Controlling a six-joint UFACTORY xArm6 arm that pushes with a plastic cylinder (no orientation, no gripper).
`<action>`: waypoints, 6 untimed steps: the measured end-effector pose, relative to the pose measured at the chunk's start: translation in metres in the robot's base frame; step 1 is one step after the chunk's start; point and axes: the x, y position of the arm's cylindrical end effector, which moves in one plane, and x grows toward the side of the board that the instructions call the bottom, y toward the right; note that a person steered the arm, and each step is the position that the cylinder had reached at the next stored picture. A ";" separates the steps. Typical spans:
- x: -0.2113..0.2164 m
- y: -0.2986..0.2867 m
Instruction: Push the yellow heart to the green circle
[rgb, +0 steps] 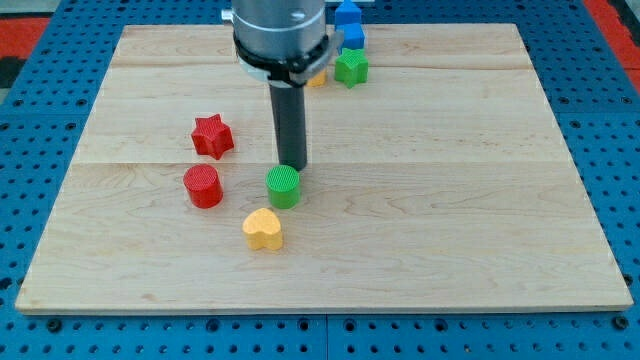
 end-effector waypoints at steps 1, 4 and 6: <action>0.010 0.040; 0.124 0.013; 0.107 -0.034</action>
